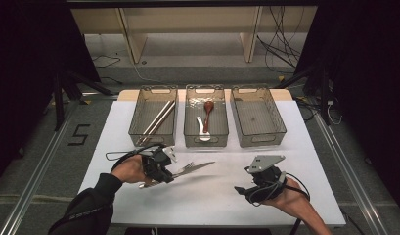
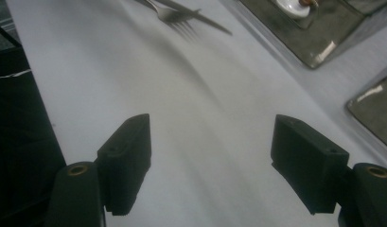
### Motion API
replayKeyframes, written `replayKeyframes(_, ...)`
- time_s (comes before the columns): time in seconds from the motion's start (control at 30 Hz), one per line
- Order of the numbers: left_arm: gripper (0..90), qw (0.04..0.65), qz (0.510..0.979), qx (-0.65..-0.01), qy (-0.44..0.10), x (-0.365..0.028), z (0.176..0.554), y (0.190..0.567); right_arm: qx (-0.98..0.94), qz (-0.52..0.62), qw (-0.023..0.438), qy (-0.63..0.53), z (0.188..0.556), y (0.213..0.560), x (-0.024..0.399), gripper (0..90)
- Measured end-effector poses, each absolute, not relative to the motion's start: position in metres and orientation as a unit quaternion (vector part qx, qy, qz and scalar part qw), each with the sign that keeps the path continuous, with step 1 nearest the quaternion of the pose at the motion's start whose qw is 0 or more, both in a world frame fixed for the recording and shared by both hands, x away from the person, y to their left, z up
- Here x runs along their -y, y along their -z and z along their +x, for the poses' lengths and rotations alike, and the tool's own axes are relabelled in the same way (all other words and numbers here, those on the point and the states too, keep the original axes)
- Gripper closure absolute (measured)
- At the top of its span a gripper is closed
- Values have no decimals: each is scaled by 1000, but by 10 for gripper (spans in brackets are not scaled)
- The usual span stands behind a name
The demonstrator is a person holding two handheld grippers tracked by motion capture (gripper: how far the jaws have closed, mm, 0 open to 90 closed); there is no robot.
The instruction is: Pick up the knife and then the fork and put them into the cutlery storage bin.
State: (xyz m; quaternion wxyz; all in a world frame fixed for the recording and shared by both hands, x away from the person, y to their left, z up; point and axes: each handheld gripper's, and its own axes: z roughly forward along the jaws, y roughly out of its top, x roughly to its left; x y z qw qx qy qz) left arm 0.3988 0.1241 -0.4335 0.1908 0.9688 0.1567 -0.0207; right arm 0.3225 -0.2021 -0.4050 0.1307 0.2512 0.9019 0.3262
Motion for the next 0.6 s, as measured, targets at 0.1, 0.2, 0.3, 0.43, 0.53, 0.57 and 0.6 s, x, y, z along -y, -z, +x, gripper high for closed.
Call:
replayKeyframes(0.1, 794, 191, 969, -154, 29, -118, 395, 432, -904, 235, 132, -332, 320, 403, 195, 305)
replayKeyframes(0.2, 794, 191, 969, -150, 38, -112, 391, 431, -907, 220, 134, -334, 318, 403, 187, 305)
replayKeyframes(0.3, 793, 185, 972, -141, 44, -106, 387, 430, -913, 202, 131, -330, 316, 405, 177, 305)
replayKeyframes(0.43, 794, 184, 972, -133, 56, -99, 382, 427, -919, 170, 135, -330, 309, 404, 163, 313)
replayKeyframes(0.53, 793, 182, 973, -126, 68, -94, 380, 427, -922, 151, 140, -327, 304, 404, 153, 320)
replayKeyframes(0.57, 794, 184, 972, -129, 71, -92, 379, 427, -924, 144, 141, -324, 303, 405, 150, 322)
replayKeyframes(0.6, 794, 181, 973, -127, 74, -90, 378, 428, -926, 138, 144, -320, 302, 406, 147, 325)
